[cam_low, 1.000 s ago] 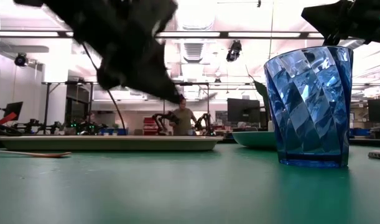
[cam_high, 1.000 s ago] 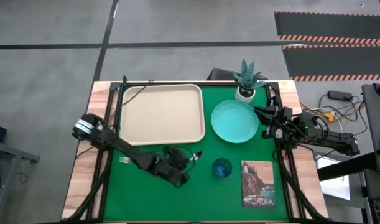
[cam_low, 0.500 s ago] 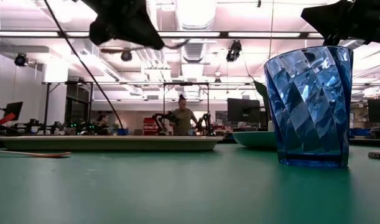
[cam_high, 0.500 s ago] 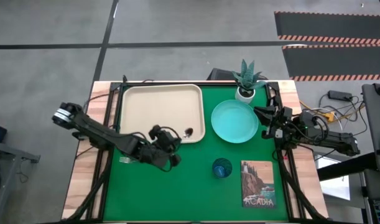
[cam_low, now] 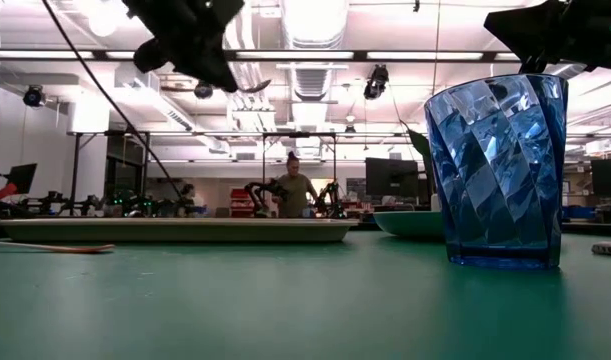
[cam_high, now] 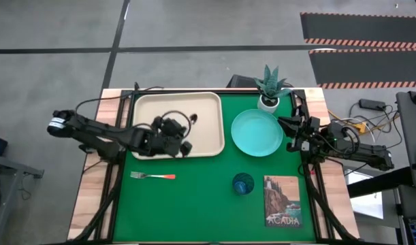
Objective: Pick and place plate/cup/fork/spoon on tray
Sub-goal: Put the orange spoon on the white tray
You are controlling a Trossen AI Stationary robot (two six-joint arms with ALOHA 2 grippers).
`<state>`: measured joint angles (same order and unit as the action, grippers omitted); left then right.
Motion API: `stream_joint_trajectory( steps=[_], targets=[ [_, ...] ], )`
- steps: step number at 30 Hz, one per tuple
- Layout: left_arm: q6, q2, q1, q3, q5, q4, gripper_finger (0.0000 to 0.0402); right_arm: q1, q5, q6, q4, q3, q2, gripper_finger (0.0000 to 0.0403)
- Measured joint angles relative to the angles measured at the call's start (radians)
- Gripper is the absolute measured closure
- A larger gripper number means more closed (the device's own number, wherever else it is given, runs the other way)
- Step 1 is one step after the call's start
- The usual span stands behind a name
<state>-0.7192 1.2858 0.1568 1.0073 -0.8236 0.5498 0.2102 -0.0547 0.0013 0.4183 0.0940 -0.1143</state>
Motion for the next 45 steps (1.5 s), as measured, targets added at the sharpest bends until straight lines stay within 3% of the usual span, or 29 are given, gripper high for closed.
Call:
stream_joint_trajectory(
  steps=[16, 26, 33, 45],
  targets=[
    [-0.125, 0.065, -0.269, -0.009, 0.001, 0.215, 0.0402, 0.0, 0.0, -0.001, -0.018, 0.0, 0.0, 0.036],
    [-0.445, 0.07, -0.339, -0.185, 0.01, 0.362, 0.0402, 0.0, 0.0, 0.015, -0.019, 0.0, 0.0, 0.036],
    [-0.533, 0.043, -0.353, -0.314, 0.069, 0.355, 0.0402, 0.0, 0.0, 0.014, -0.019, 0.0, 0.0, 0.036],
    [-0.54, 0.037, -0.415, -0.391, 0.106, 0.283, 0.0402, 0.0, 0.0, 0.014, -0.018, 0.001, 0.0, 0.036]
  ],
)
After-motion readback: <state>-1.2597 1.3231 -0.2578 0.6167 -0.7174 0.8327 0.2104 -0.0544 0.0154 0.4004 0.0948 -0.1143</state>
